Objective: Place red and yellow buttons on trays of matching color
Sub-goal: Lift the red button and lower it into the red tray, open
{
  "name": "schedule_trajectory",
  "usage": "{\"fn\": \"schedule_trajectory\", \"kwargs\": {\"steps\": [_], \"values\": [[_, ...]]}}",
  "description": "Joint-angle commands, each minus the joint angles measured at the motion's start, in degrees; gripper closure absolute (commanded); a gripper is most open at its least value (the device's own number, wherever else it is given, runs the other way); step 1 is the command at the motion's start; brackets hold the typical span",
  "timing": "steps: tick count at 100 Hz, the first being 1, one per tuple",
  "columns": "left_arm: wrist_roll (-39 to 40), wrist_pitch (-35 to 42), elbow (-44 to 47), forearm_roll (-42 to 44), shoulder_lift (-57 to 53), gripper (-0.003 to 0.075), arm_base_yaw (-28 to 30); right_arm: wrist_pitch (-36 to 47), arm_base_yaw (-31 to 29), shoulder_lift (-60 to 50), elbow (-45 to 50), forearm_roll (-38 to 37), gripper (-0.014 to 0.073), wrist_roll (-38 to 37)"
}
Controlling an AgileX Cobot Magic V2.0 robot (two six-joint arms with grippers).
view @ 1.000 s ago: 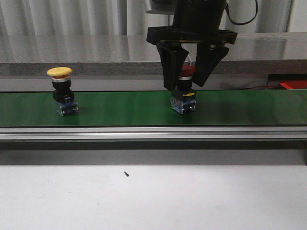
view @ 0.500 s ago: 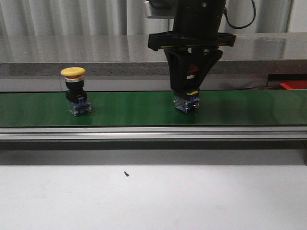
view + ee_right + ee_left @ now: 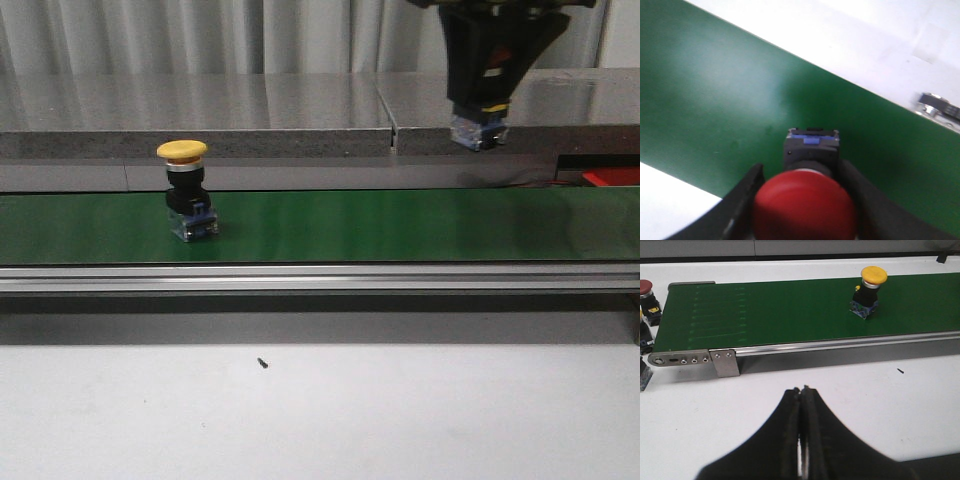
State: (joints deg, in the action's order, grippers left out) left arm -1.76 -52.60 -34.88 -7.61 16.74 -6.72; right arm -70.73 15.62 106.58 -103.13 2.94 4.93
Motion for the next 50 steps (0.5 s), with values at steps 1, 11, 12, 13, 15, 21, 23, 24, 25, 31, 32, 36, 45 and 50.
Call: {"fn": "schedule_trajectory", "kwargs": {"steps": [1, 11, 12, 13, 15, 21, 23, 24, 25, 31, 32, 36, 45, 50], "values": [[-0.1, 3.7, -1.3, -0.9, 0.5, 0.0739, -0.5, -0.2, -2.4, -4.2, 0.0, -1.5, 0.0401, 0.1], [-0.1, 3.7, -1.3, -0.9, 0.5, 0.0739, -0.5, -0.1, -5.9, -4.4, 0.7, -2.9, 0.0401, 0.1], [-0.1, 3.7, -1.3, -0.9, 0.5, 0.0739, -0.5, -0.1, -6.1, -4.4, 0.7, -2.9, 0.0401, 0.1], [-0.1, 3.7, -1.3, -0.9, 0.5, 0.0739, -0.5, -0.1, -6.7, -4.4, 0.7, -2.9, 0.0401, 0.1], [-0.1, 3.7, -1.3, -0.9, 0.5, 0.0739, -0.5, 0.0, -7.5, -4.4, 0.9, -2.9, 0.0401, 0.1], [-0.1, 3.7, -1.3, -0.9, 0.5, 0.0739, -0.5, 0.1, -10.0, -4.4, 1.0, -3.4, 0.0401, 0.1], [-0.1, 3.7, -1.3, -0.9, 0.5, 0.0739, -0.5, 0.1, -10.9, -4.4, 1.0, -3.5, 0.0401, 0.1], [-0.1, 3.7, -1.3, -0.9, 0.5, 0.0739, -0.5, 0.1, -11.5, -4.4, 1.0, -3.4, 0.0401, 0.1], [-0.1, 3.7, -1.3, -0.9, 0.5, 0.0739, -0.5, 0.1, -11.9, -4.4, 1.0, -3.4, 0.0401, 0.1], [-0.1, 3.7, -1.3, -0.9, 0.5, 0.0739, -0.5, 0.6, -14.7, -4.4, 1.0, -3.4, 0.0401, 0.1], [-0.1, 3.7, -1.3, -0.9, 0.5, 0.0739, -0.5, 0.7, -15.3, -4.4, 1.0, -3.4, 0.0401, 0.1], [-0.1, 3.7, -1.3, -0.9, 0.5, 0.0739, -0.5, 1.1, -17.4, -4.4, 1.0, -3.4, 0.0401, 0.1], [-0.1, 3.7, -1.3, -0.9, 0.5, 0.0739, -0.5, 1.8, -21.7, -4.3, 1.0, -3.4, 0.0401, 0.1], [-0.1, 3.7, -1.3, -0.9, 0.5, 0.0739, -0.5, 2.1, -24.5, -4.1, 1.0, -3.4, 0.0401, 0.1]]}}
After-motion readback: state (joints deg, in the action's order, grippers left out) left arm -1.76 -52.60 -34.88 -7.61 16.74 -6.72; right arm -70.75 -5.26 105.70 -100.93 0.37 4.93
